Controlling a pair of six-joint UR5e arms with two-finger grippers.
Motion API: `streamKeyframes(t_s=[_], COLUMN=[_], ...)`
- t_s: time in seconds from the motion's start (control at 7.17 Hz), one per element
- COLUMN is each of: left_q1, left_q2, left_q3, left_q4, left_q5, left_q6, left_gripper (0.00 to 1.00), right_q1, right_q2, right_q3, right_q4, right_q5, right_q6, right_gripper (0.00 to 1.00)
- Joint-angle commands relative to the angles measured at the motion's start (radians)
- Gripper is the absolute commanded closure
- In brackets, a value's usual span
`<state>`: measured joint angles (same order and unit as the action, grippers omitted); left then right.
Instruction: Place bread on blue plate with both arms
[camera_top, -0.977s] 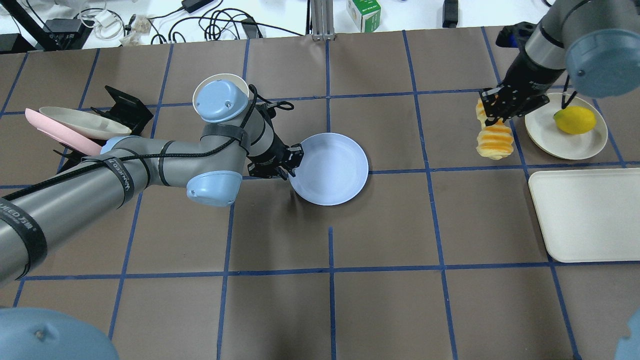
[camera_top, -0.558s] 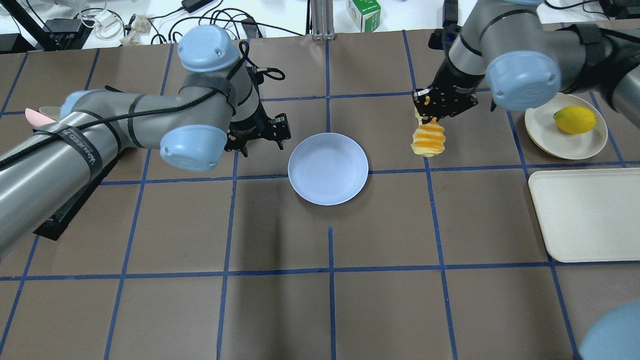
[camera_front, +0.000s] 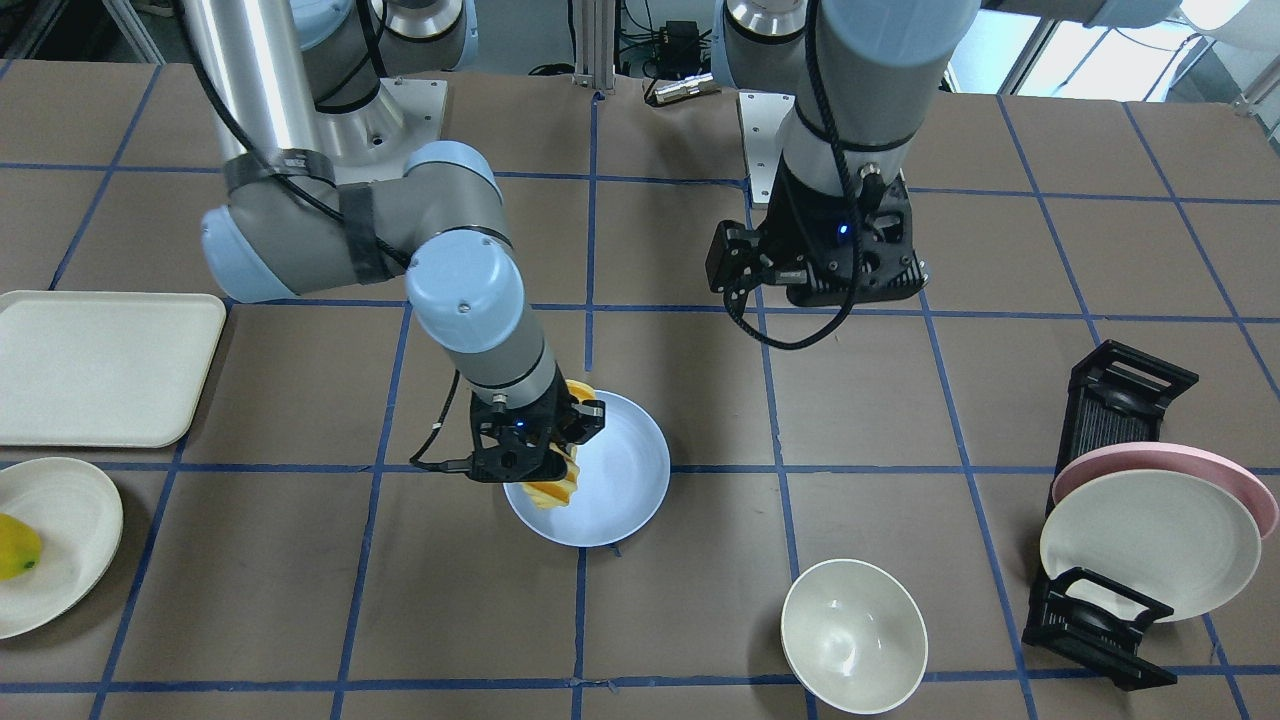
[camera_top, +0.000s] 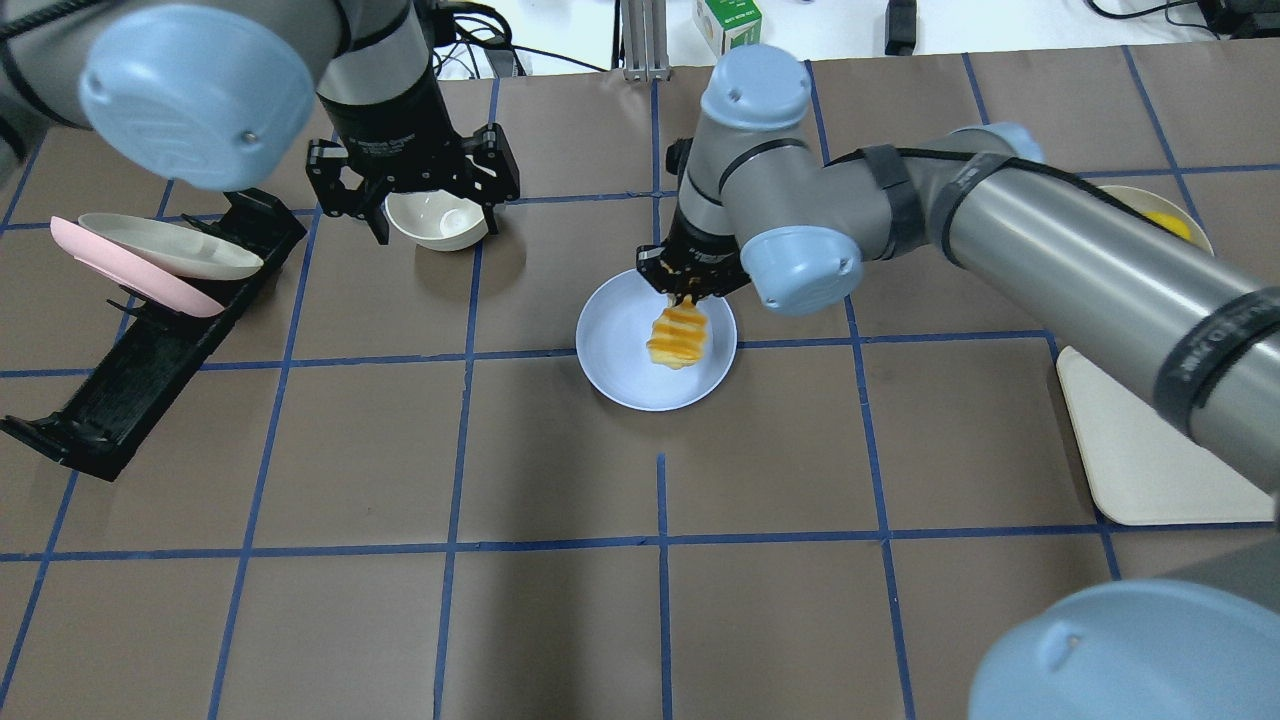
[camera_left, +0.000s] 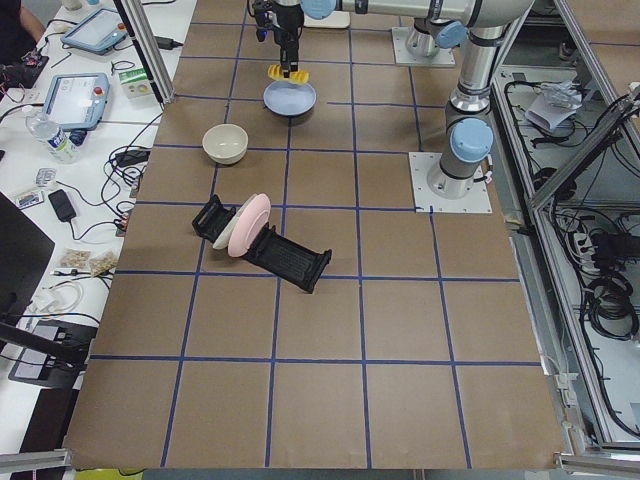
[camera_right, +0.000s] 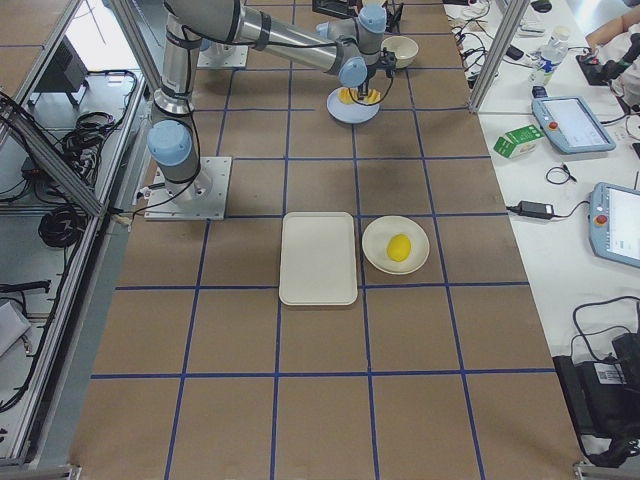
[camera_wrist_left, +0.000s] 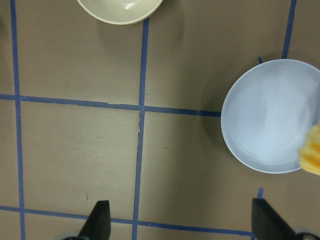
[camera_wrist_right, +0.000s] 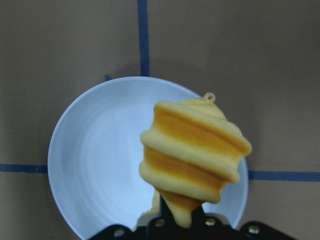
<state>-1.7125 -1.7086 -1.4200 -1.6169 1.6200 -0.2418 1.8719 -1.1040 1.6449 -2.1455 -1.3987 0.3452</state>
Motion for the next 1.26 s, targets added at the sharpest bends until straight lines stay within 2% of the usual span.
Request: streamKeyframes(t_s=[0.0,0.14,0.28,0.7,0.84,0.98,1.12], left_q1=[0.017,0.022,0.037,0.063,0.070,0.073,0.074], left_q2=[0.017,0.012,0.012,0.012,0.012,0.012,0.012], left_q3=[0.033,0.024,0.027,0.024,0.024,0.026,0.026], left_q4=[-0.084,-0.074,-0.064,-0.064,-0.064,-0.063,-0.063], left_q5=[-0.002,-0.015,-0.028,-0.052,-0.052,-0.051,-0.052], left_q6=[0.004,0.006,0.007,0.009,0.010,0.010,0.010], left_gripper=[0.00,0.00,0.00,0.00,0.00,0.00,0.00], right_q1=[0.042,0.041,0.038,-0.003,-0.035,-0.103,-0.199], right_q2=[0.051,0.062,0.064,0.050,-0.006,-0.078,-0.136], right_q3=[0.003,0.004,0.006,-0.028,-0.068,-0.142,-0.222], right_q4=[-0.049,-0.091,-0.120,-0.100,-0.006,0.176,0.343], right_q5=[0.012,0.000,-0.003,-0.005,-0.006,-0.005,-0.012], right_q6=[0.067,0.049,0.025,0.002,0.002,-0.027,-0.175], right_gripper=[1.00,0.44,0.00,0.00,0.00,0.00,0.00])
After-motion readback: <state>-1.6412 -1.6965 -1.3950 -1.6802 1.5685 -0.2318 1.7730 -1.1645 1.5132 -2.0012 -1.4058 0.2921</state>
